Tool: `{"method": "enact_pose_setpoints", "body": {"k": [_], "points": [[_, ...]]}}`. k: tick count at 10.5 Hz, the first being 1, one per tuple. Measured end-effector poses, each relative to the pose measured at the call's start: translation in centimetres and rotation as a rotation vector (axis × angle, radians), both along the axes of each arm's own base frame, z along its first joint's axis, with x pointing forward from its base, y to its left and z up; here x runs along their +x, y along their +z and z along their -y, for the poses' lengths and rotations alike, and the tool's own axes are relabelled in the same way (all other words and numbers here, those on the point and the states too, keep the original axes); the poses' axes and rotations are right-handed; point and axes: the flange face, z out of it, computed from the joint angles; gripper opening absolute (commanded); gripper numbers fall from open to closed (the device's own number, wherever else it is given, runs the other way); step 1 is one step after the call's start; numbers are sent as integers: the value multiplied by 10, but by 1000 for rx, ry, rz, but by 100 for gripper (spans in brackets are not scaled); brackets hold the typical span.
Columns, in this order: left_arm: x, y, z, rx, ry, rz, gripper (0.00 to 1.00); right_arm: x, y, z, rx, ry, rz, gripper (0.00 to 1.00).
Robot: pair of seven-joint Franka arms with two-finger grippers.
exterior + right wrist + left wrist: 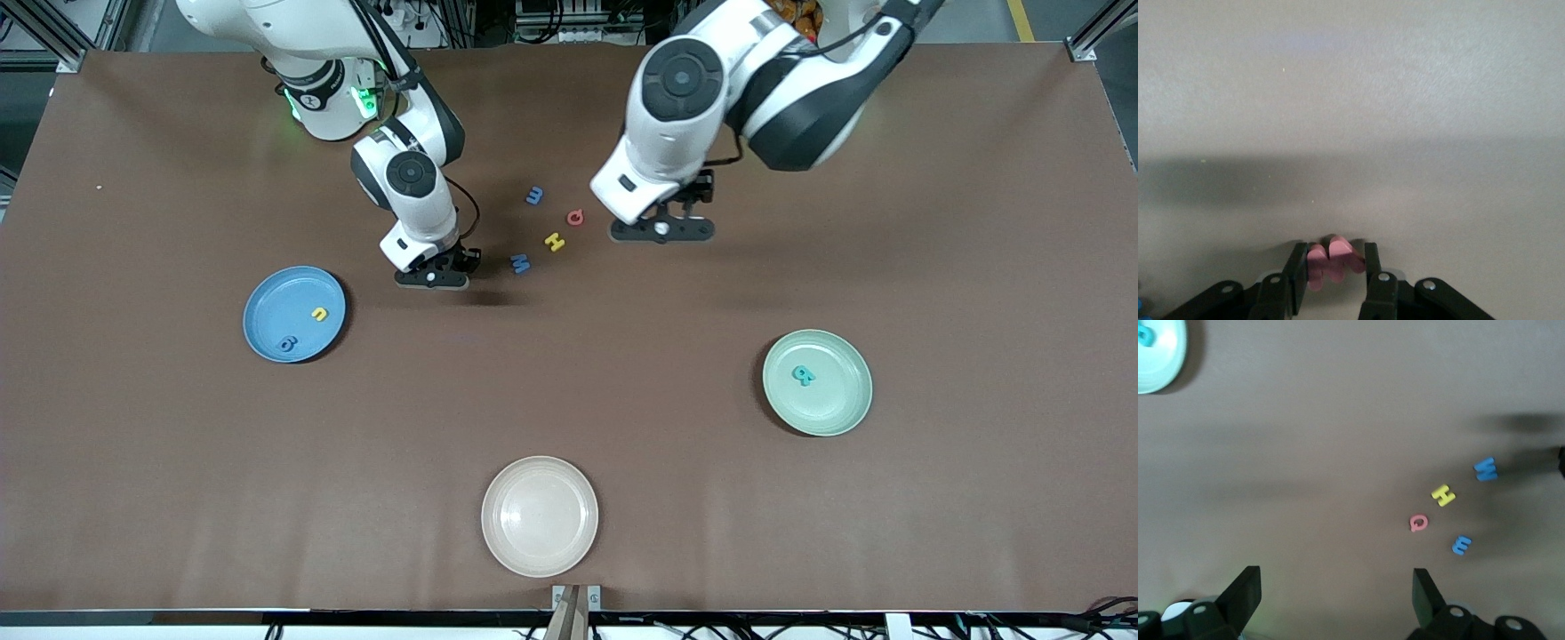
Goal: Sort upper and lower case letters into plates
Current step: 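Carry the pink M to the blue plate while the left gripper reaches H, then release the pink M on the blue plate while the left gripper lowers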
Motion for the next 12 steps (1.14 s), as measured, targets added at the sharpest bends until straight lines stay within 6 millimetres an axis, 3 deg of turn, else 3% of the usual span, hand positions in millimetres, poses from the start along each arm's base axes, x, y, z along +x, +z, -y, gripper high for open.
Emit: {"method": "enact_pose_setpoints", "body": {"k": [2,4,8,10,12], "points": [[-32,-39,37,-50,-47,25,100,6,1,5,-5,7,-7,29],[-54,-81,53,-91,-70,37,100,17,1,22,-23,41,-39,29],[-74,-147,63,-113,-104,65,100,68,26,72,-71,88,-158,29],[-88,-171,78,-94,-131,110,100,87,36,95,-66,125,-184,29],[-103,-195,98,-125,-240,192,100,98,38,134,-51,185,-225,29]]}}
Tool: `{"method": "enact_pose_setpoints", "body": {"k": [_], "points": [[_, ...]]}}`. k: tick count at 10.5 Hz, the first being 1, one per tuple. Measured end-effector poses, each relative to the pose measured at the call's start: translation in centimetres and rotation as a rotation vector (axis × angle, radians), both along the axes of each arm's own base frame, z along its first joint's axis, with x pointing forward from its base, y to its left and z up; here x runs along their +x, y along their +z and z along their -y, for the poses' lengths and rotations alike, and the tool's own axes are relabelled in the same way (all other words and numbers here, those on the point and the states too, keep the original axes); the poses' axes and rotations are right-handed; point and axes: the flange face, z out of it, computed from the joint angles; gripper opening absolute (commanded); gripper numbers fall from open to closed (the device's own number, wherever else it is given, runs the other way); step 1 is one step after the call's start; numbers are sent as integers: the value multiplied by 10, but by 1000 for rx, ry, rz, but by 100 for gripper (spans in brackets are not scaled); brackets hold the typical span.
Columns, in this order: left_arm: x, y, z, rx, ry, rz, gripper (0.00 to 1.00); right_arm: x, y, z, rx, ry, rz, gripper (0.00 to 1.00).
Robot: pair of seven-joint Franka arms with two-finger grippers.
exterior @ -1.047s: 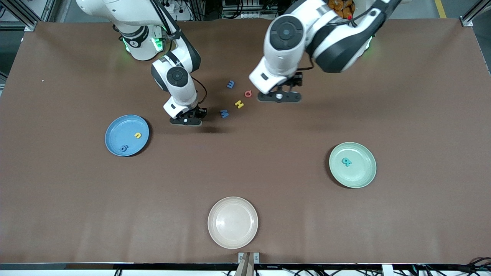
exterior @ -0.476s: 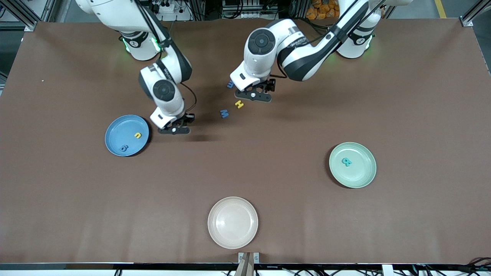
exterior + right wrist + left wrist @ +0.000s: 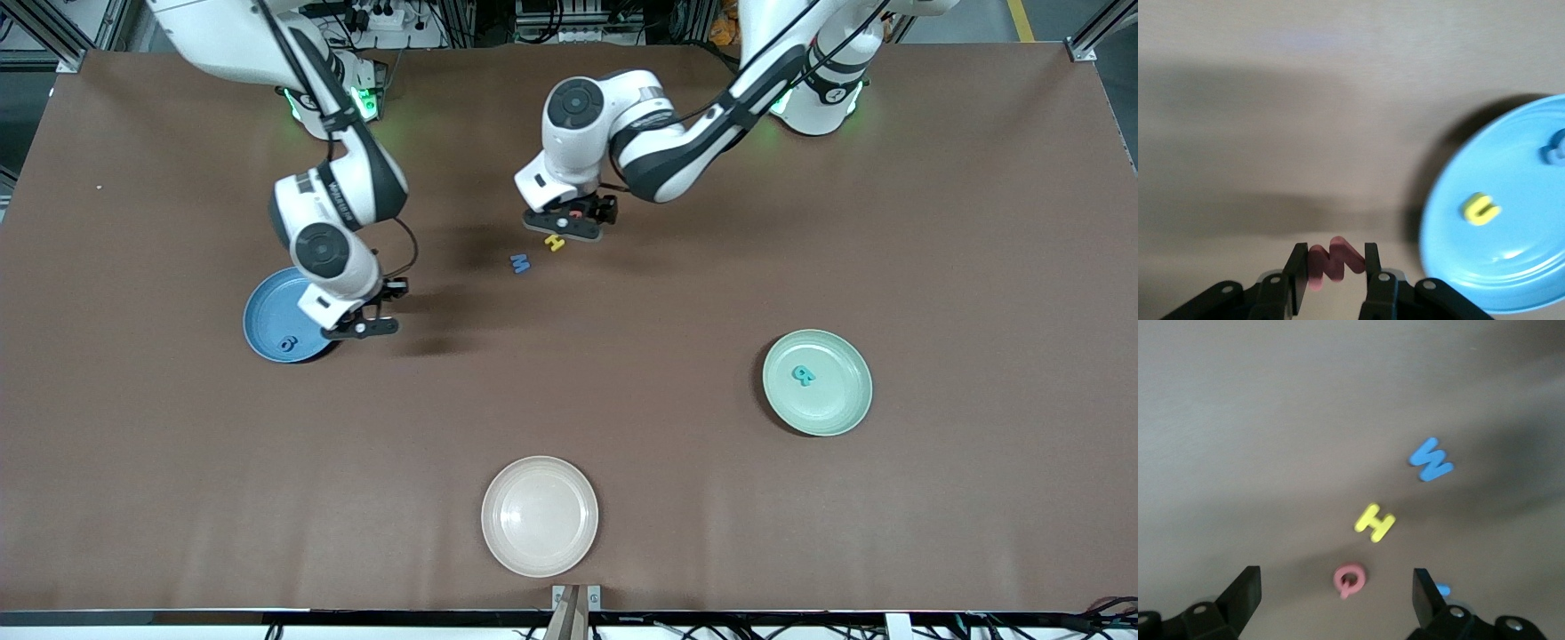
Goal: Sort upper and lower case letters into plates
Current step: 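Release the pink M on the blue plate while the left gripper lowers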
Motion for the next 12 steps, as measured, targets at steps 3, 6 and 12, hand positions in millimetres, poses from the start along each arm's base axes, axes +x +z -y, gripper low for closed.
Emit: {"method": "enact_pose_setpoints", "body": {"k": [3,6,12], "points": [[-9,-41,9,-21,-89,36,94,15,6,67,47,77,-36,27],[-22,-58,15,-21,-119,8,85,17,4,112,72,152,-68,29],[-40,-75,21,3,-201,34,75,5,-13,144,8,255,-101,100]]}}
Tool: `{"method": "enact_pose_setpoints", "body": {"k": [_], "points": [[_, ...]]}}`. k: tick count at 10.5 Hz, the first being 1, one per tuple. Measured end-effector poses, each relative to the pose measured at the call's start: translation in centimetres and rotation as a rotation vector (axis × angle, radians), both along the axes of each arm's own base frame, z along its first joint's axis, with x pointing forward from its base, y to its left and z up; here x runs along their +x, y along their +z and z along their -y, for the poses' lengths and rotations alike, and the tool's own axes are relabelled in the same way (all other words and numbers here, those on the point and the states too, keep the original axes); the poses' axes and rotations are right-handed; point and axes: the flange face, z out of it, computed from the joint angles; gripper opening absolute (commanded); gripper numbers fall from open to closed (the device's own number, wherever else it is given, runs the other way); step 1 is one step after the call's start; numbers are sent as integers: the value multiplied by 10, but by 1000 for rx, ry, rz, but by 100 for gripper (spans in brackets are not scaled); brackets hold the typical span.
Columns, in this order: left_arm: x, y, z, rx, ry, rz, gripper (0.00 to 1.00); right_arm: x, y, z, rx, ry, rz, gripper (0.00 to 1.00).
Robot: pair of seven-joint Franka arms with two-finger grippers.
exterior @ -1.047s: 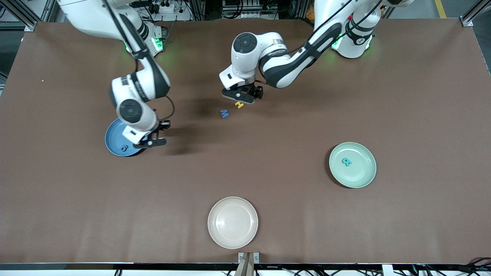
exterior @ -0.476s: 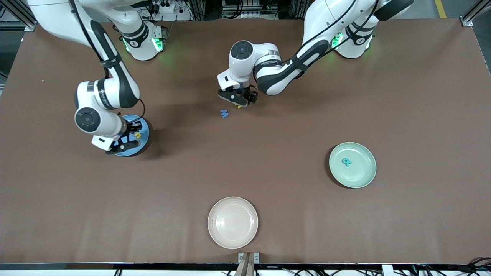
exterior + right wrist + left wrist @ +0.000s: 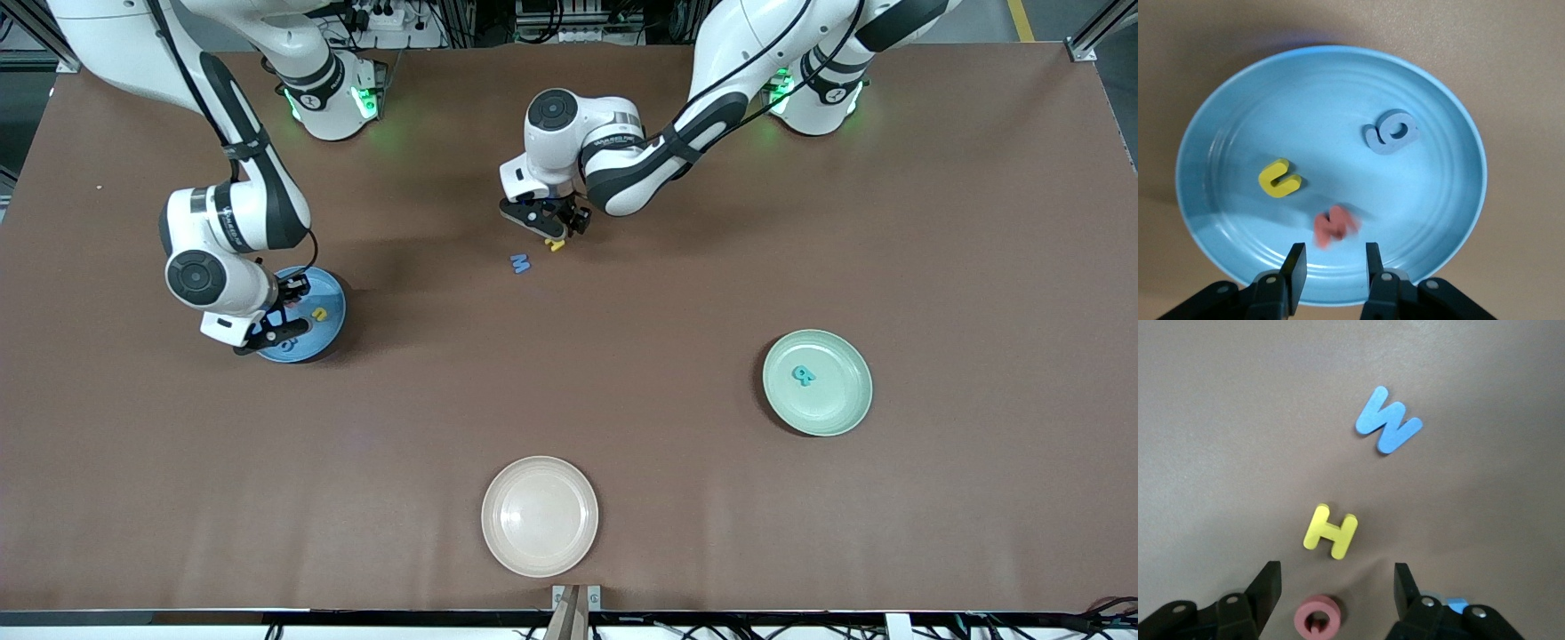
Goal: Sort upper and lower case letters into plates
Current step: 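Release the pink M on the blue plate while the left gripper lowers, then grasp the yellow H with the left gripper while the right gripper withdraws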
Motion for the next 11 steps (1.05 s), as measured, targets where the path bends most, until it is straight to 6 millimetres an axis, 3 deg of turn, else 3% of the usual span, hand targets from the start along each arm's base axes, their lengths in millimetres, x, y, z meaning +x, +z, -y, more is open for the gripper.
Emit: {"method": "enact_pose_setpoints", "body": {"k": [5,8,11], "points": [[-2,-12,7,3,-27,18,74,-2,-5,-3,13,-23,23,100],[-2,-16,8,12,-44,36,72,0,5,-24,67,-182,59,100],[2,-22,6,-1,-37,36,72,-2,8,-50,59,-230,84,100]]}}
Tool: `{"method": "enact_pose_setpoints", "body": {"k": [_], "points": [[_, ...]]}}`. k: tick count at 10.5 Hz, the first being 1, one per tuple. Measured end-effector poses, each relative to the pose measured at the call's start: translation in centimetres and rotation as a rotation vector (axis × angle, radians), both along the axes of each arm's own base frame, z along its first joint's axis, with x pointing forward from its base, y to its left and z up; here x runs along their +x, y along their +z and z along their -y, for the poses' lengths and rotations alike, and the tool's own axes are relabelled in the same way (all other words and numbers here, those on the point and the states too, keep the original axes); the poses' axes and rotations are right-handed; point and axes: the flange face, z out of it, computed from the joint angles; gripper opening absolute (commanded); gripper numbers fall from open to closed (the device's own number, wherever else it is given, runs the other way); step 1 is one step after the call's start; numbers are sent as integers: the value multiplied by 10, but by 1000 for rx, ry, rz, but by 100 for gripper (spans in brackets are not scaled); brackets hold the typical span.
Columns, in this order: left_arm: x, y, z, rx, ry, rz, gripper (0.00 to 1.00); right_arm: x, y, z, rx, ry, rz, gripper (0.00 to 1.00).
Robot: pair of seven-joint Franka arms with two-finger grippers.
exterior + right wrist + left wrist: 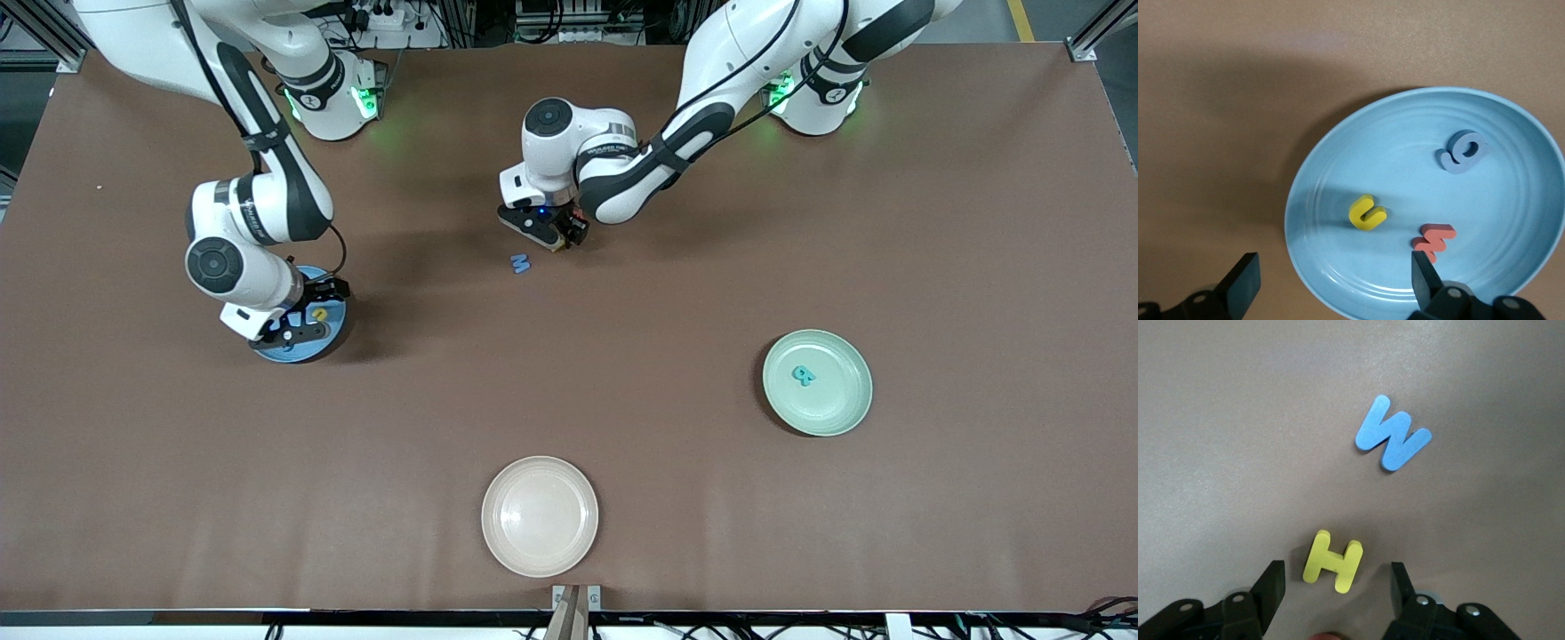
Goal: Sort upper and lower case letters into plates
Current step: 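Grasp the yellow H with the left gripper while the right gripper withdraws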
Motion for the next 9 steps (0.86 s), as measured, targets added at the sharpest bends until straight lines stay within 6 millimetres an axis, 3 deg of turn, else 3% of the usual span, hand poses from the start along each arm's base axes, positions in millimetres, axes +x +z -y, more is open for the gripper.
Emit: {"method": "enact_pose_setpoints", "body": {"k": [5,7,8,9], "points": [[0,-4,2,-4,0,-2,67,-2,-4,2,2,-7,12,100],[1,-6,1,-2,1,-3,58,-4,-7,2,3,-6,13,100],[1,-6,1,-2,-1,-1,45,-4,-7,2,3,-6,13,100],[2,-5,1,-2,-10,9,24,-4,-7,2,3,-6,13,100]]}}
